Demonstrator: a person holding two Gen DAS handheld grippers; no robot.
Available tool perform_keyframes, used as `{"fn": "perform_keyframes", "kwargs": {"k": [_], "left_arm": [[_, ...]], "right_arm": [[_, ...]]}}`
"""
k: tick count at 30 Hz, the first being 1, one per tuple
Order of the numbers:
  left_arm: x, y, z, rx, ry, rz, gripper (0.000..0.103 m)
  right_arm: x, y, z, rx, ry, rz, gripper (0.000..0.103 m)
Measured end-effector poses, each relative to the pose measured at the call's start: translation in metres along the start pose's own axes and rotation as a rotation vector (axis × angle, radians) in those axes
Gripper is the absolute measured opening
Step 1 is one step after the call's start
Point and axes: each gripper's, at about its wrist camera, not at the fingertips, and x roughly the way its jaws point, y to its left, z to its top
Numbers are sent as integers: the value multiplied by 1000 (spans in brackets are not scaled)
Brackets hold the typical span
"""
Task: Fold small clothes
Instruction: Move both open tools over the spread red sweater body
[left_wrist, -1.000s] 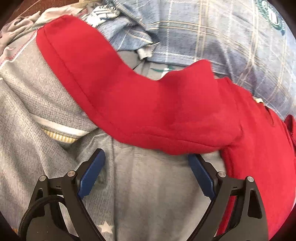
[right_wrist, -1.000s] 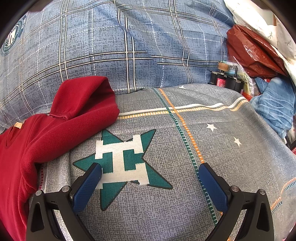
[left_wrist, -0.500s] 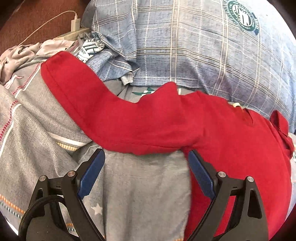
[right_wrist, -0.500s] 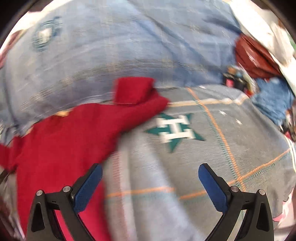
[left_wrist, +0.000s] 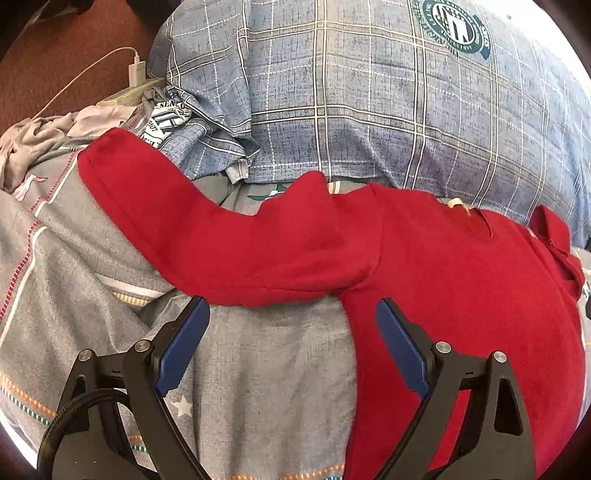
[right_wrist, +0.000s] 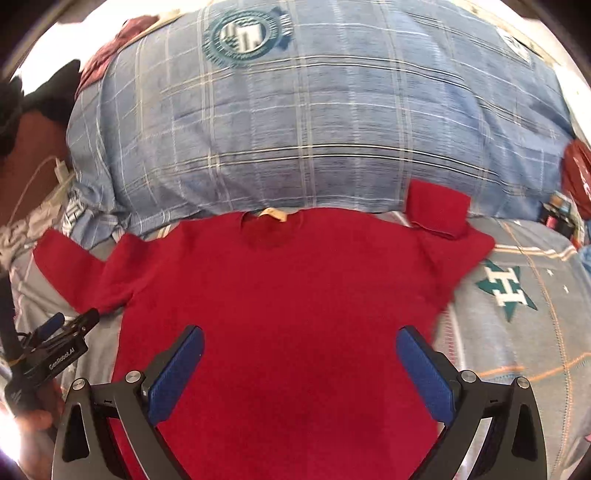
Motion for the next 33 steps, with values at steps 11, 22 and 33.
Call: {"fn": "perform_keyframes", "kwargs": {"k": [11, 22, 33], "left_arm": [[14, -8, 3, 10, 16, 12, 92], [26, -10, 3, 18, 31, 27, 92], [31, -9, 4, 23, 28, 42, 92]], "right_arm": [[38, 36, 4, -55, -10, -22, 103], [60, 42, 4, -48, 9, -16, 103], [69, 49, 5, -52, 8, -8, 103]]}}
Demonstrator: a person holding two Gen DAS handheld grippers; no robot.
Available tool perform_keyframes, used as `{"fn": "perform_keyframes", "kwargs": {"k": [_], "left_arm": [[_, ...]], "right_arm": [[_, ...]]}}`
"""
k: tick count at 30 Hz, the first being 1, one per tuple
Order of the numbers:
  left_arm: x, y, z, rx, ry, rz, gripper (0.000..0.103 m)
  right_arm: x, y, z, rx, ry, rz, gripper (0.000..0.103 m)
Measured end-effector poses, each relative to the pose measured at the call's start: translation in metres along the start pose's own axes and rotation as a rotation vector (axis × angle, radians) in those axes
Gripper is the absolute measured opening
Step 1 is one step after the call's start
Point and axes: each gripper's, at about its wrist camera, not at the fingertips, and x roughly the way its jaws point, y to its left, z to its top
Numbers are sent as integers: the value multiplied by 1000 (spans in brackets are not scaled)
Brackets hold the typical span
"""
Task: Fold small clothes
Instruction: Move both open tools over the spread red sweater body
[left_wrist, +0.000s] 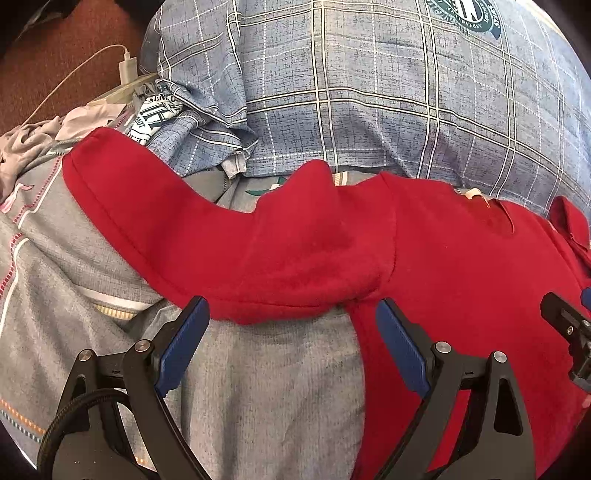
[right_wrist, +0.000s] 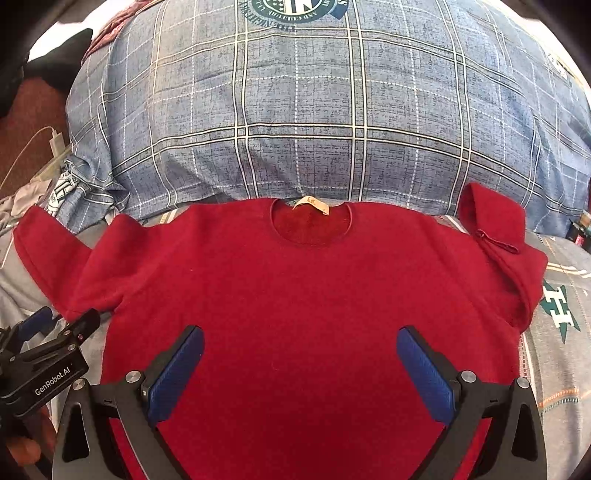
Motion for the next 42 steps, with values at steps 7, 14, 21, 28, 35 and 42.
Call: {"fn": "perform_keyframes", "kwargs": {"k": [7, 14, 21, 28, 35, 42], "left_arm": [[2, 1, 1, -6, 2, 7, 92], [4, 11, 6, -27, -3, 15, 92], [8, 35, 14, -103, -3, 42, 92], [9, 43, 15, -118, -2, 57, 92], [11, 44, 16, -118, 2, 64, 92], [13, 50, 19, -135, 1, 82, 92]], "right_arm": [[4, 5, 2, -9, 1, 6, 103], [10, 9, 6, -22, -4, -2, 103], [14, 13, 8, -18, 2, 13, 103], [17, 20, 9, -41, -1, 19, 103], [21, 24, 9, -46, 9, 34, 103], [24, 28, 8, -52, 14, 43, 103]]}}
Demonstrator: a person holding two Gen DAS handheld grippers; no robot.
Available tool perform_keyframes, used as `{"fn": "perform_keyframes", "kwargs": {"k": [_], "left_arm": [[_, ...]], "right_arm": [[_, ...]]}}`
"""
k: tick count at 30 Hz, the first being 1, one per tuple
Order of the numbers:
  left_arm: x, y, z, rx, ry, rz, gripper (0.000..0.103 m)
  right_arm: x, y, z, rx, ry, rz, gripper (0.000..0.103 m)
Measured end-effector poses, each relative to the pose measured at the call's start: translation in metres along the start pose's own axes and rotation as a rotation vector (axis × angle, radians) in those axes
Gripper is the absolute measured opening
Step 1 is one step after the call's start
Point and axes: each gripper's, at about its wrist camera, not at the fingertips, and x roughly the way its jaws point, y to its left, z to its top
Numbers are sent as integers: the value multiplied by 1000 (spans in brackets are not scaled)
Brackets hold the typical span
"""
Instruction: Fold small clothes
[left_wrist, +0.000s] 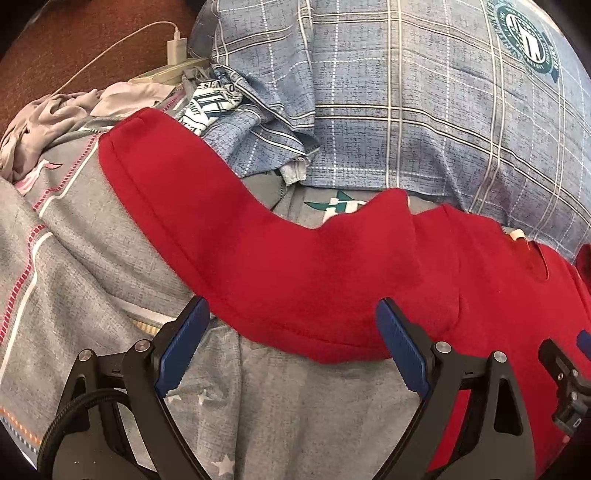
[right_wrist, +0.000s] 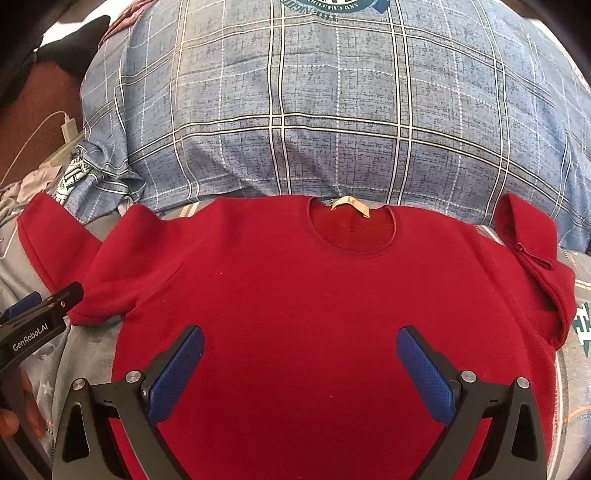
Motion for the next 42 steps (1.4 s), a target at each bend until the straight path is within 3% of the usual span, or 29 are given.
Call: {"fn": "perform_keyframes", "kwargs": {"k": [7, 14, 20, 24, 27, 28, 30, 33, 35, 36, 37, 38, 42], "left_arm": [[0, 17, 15, -19, -32, 87, 92], [3, 54, 50, -82, -41, 139, 92], [14, 78, 86, -47, -70, 307, 92], [33, 93, 97, -69, -39, 337, 92], [43, 92, 100, -23, -25, 348, 85], [47, 92, 101, -19, -21, 349, 77], [49, 95, 103, -14, -33, 367, 74], [48, 100, 108, -15, -42, 361, 58], [49, 103, 112, -12, -49, 366, 32], [49, 106, 113, -18, -52, 358, 25], [48, 110, 115, -41, -47, 312, 15], [46, 115, 116, -72, -38, 265, 13], [21, 118, 113, -140, -84, 134, 11]], "right_arm": [[0, 1, -1, -7, 9, 16, 103], [-3, 4, 0, -48, 5, 29, 103], [-1, 4, -2, -35, 12, 55, 103], [2, 4, -3, -29, 30, 59, 103], [1, 5, -2, -33, 29, 55, 103], [1, 5, -3, -33, 27, 53, 103], [0, 4, -3, -34, 28, 52, 103], [2, 3, -4, -32, 36, 51, 103], [3, 3, -5, -27, 42, 52, 103], [3, 2, -5, -25, 43, 52, 103], [2, 3, -5, -25, 42, 52, 103], [1, 3, -5, -28, 40, 51, 103], [-4, 3, -5, -38, 25, 47, 103]]}}
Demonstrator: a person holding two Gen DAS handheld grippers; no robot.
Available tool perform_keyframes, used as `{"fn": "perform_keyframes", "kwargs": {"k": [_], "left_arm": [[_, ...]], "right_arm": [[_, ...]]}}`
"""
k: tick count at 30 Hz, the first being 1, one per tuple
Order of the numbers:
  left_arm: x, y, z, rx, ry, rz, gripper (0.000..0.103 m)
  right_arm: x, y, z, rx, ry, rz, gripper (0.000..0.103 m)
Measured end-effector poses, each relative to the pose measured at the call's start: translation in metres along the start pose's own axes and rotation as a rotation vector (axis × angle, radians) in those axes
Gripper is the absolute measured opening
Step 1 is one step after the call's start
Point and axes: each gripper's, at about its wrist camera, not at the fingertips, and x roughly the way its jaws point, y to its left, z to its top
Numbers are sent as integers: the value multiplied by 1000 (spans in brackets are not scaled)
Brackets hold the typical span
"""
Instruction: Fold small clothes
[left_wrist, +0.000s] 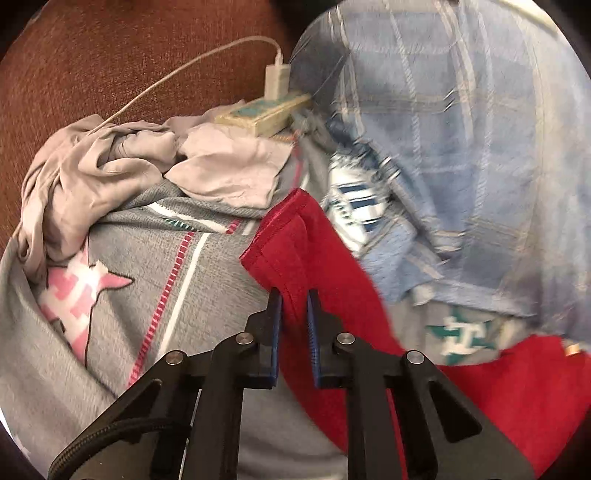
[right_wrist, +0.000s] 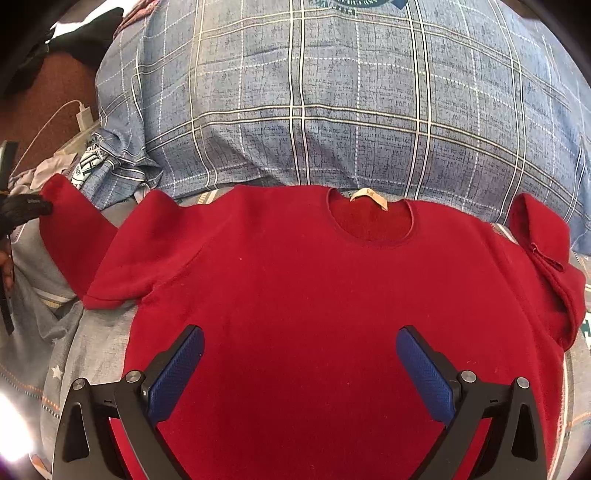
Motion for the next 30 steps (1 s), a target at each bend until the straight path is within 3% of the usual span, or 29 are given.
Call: {"fn": "perform_keyframes", "kwargs": {"k": [3, 8, 19, 26, 30], "left_arm": [[-17, -7, -2, -7, -12, -110, 11], [-42, -34, -8, 3, -9, -228, 10], [-105, -185, -57, 201, 14, -508, 10], [-99, -267, -112, 316, 102, -560, 10], [-88, -291, -140, 357, 160, -568, 10]], "right_arm": [[-3, -3, 1, -2, -10, -8, 103], [-10, -12, 3, 21, -20, -10, 103], [-30, -58, 13, 102, -63, -61, 103], [-32, -101, 12, 177, -55, -96, 103], [-29, -125, 6, 215, -39, -107, 103]]}}
